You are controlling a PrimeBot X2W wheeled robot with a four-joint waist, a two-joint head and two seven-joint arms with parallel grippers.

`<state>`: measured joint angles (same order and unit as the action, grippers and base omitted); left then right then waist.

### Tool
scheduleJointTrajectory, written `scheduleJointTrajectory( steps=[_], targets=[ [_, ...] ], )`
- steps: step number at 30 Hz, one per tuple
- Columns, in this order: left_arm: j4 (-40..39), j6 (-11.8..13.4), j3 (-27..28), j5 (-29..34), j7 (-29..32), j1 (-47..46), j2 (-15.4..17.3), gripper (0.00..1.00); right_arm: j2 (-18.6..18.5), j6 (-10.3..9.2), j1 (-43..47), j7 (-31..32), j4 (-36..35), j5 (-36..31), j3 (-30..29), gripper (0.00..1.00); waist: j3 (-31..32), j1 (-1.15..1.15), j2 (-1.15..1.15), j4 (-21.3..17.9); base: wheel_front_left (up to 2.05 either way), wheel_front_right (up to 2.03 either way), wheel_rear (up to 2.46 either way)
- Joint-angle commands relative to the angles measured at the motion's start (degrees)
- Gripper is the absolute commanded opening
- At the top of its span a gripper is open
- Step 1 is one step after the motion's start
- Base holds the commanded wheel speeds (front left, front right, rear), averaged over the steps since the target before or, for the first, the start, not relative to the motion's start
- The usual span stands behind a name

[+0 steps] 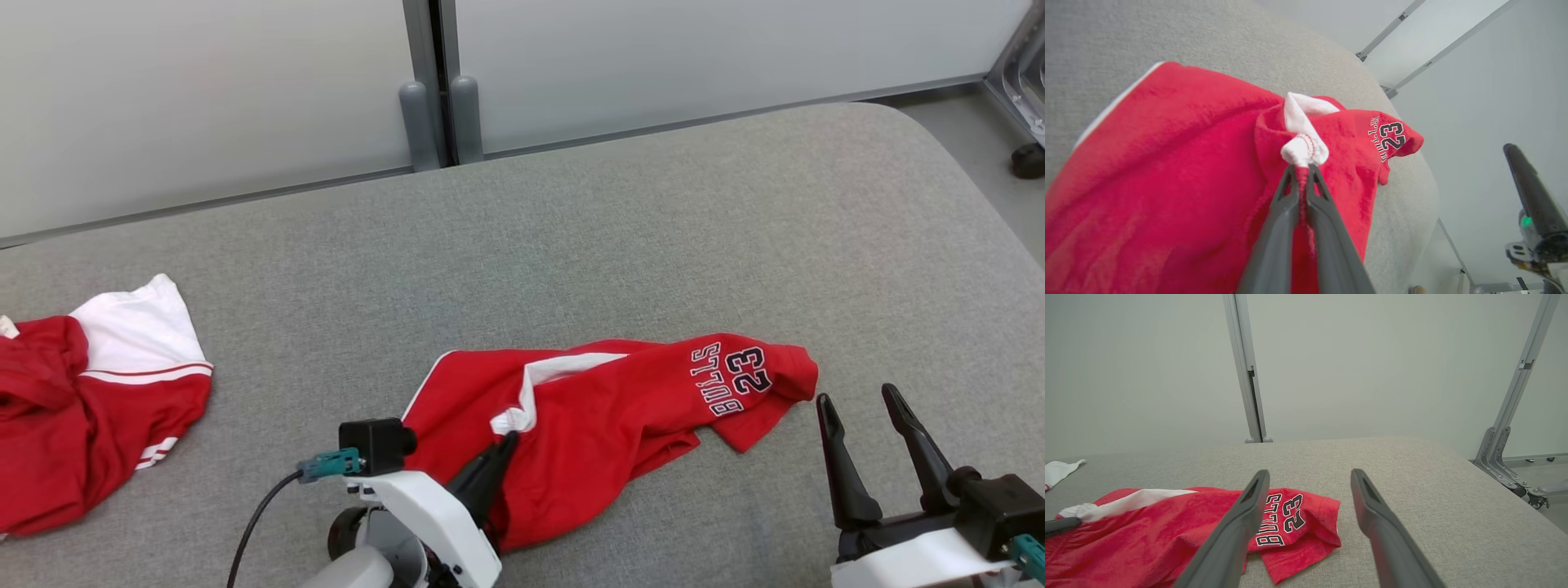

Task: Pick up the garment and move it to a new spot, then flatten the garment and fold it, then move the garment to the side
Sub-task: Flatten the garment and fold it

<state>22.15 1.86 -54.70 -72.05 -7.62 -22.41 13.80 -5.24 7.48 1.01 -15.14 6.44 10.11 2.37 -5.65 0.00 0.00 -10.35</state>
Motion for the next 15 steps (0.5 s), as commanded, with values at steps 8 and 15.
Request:
scheduleJointTrajectory(
  steps=[8, 15],
  targets=[
    [-16.1, -2.8, -4.2, -1.3, 3.0, 8.7, 6.2, 0.00, -0.5, 0.03, 2.7, 0.0, 0.2, 0.0, -1.0, 1.00, 3.7, 0.00, 0.00, 1.9, 0.00, 0.00, 0.00],
    [-18.3, -0.7, -8.6, -0.4, 5.6, 14.4, 9.9, 1.00, -0.5, 0.03, 3.2, 0.0, 0.3, 0.2, -0.5, 1.00, 4.6, 0.00, 0.00, 3.7, 0.00, 0.00, 0.00]
  ],
)
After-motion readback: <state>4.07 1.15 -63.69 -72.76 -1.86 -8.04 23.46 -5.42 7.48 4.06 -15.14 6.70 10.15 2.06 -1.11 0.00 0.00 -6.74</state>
